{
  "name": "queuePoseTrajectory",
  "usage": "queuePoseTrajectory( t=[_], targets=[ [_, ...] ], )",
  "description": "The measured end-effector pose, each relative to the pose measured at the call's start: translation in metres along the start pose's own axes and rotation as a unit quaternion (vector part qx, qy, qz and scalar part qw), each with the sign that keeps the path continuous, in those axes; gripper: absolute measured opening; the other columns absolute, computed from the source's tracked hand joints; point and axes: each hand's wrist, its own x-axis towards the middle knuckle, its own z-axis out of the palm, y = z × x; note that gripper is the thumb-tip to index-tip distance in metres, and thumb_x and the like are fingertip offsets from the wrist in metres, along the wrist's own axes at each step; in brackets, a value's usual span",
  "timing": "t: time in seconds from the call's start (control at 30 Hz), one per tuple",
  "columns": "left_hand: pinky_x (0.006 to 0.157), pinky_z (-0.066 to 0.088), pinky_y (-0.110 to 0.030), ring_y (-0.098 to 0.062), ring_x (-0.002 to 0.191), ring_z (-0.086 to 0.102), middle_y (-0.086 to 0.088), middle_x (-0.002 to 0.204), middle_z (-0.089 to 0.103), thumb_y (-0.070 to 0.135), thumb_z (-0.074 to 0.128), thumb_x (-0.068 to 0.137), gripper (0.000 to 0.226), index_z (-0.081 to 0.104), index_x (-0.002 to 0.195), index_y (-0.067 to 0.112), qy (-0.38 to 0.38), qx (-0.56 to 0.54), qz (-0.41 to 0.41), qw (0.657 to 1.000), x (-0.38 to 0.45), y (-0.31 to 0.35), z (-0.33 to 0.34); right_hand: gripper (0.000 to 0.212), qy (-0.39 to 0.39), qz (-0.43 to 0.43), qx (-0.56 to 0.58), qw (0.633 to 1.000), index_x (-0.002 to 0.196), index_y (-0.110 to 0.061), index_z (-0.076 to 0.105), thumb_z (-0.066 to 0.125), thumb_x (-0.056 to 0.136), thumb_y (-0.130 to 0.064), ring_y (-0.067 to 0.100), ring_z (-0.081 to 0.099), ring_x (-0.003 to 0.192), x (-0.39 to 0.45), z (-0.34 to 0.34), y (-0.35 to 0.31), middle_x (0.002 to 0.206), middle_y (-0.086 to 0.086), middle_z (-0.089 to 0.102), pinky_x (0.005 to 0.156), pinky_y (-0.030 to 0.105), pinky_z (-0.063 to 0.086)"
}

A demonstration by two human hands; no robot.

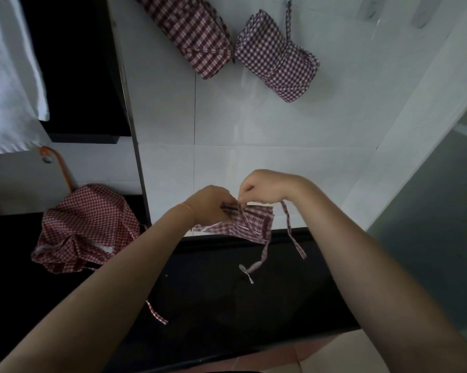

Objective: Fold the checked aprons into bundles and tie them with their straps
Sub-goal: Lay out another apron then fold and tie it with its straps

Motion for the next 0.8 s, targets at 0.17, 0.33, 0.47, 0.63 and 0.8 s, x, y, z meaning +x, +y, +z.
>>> queuePoseTrajectory(
  t=[0.17, 0.33, 0.47, 0.63, 0.8],
  targets=[
    [0.081, 0.046, -0.009, 0.004, 0.086, 0.067, 0.018, 0.088, 0.073, 0.01, 0.082, 0.077, 0.029, 0.074, 0.098, 0.028, 0.007, -0.377, -0.004, 0.926, -0.025, 0.004, -0.023, 0.02, 0.049, -0.013, 0.386, 0.921, 0.087, -0.006, 0.07, 0.054, 0.099, -0.01, 0.017, 0.069, 0.073, -0.018, 0.011, 0.03, 0.079, 0.008, 0.072, 0.076, 0.032, 0.053],
    [0.08, 0.055, -0.022, -0.006, 0.091, 0.071, 0.003, 0.105, 0.073, 0.006, 0.076, 0.082, 0.027, 0.073, 0.107, 0.015, 0.109, -0.463, -0.006, 0.88, -0.027, 0.012, -0.026, 0.03, 0.042, 0.006, 0.574, 0.818, 0.074, -0.012, 0.048, 0.042, 0.102, -0.002, 0.011, 0.043, 0.047, -0.003, 0.045, 0.039, 0.062, 0.003, 0.045, 0.044, 0.021, 0.035],
    [0.083, 0.059, -0.033, -0.023, 0.095, 0.072, -0.007, 0.104, 0.075, 0.014, 0.074, 0.086, 0.025, 0.071, 0.11, 0.008, 0.127, -0.543, -0.075, 0.827, -0.028, 0.01, -0.025, 0.024, 0.061, 0.032, 0.522, 0.85, 0.079, -0.01, 0.055, 0.048, 0.101, -0.005, 0.01, 0.035, 0.052, 0.003, 0.06, 0.034, 0.063, 0.003, 0.043, 0.047, 0.022, 0.029],
    [0.078, 0.057, -0.033, -0.02, 0.087, 0.07, -0.006, 0.097, 0.073, 0.022, 0.074, 0.087, 0.022, 0.069, 0.103, 0.008, 0.153, -0.415, -0.145, 0.885, -0.02, 0.004, -0.017, 0.016, 0.12, 0.085, 0.444, 0.884, 0.105, -0.001, 0.068, 0.056, 0.099, -0.01, 0.021, 0.066, 0.086, 0.005, 0.057, 0.035, 0.101, 0.013, 0.071, 0.083, 0.033, 0.057],
    [0.078, 0.054, -0.036, -0.024, 0.088, 0.065, -0.008, 0.095, 0.069, 0.029, 0.075, 0.084, 0.03, 0.068, 0.1, 0.004, 0.171, -0.284, -0.209, 0.92, -0.013, -0.01, -0.01, 0.05, 0.173, 0.07, 0.584, 0.79, 0.095, -0.002, 0.066, 0.037, 0.106, -0.042, 0.027, 0.069, 0.073, -0.001, 0.05, 0.038, 0.078, 0.013, 0.069, 0.084, 0.041, 0.057]
  ],
)
